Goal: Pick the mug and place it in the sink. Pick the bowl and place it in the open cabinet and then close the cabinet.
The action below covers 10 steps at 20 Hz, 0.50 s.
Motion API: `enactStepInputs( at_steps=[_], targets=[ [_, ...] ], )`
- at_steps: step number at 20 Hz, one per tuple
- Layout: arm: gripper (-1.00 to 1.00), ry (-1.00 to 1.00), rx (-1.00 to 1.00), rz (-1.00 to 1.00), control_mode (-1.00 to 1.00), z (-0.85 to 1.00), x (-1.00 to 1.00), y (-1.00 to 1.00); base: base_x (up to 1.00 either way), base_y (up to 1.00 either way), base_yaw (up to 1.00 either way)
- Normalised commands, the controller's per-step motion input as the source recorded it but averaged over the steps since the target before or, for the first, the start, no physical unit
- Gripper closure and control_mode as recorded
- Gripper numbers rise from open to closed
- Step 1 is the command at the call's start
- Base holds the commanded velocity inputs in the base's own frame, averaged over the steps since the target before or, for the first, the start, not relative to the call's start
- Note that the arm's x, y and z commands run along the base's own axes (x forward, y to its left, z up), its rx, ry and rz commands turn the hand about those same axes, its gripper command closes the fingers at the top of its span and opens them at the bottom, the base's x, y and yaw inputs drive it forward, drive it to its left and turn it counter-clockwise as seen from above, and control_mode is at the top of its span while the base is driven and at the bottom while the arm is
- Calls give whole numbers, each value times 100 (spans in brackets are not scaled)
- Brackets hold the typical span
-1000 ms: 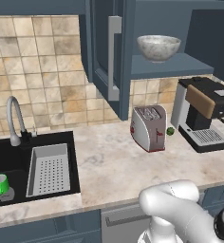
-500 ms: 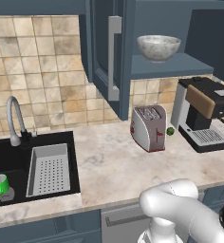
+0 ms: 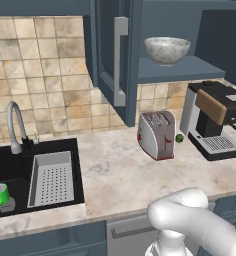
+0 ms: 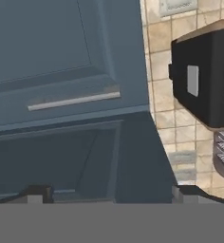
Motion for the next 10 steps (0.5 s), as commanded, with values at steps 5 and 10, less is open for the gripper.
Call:
enactStepInputs(
  at_steps=[5,10],
  targets=[
    [-100,-15,-4,11,-100,0,25,7,0,0,0],
    [-100,-12,-4,8,-100,0,13,3,0,0,0]
  ],
)
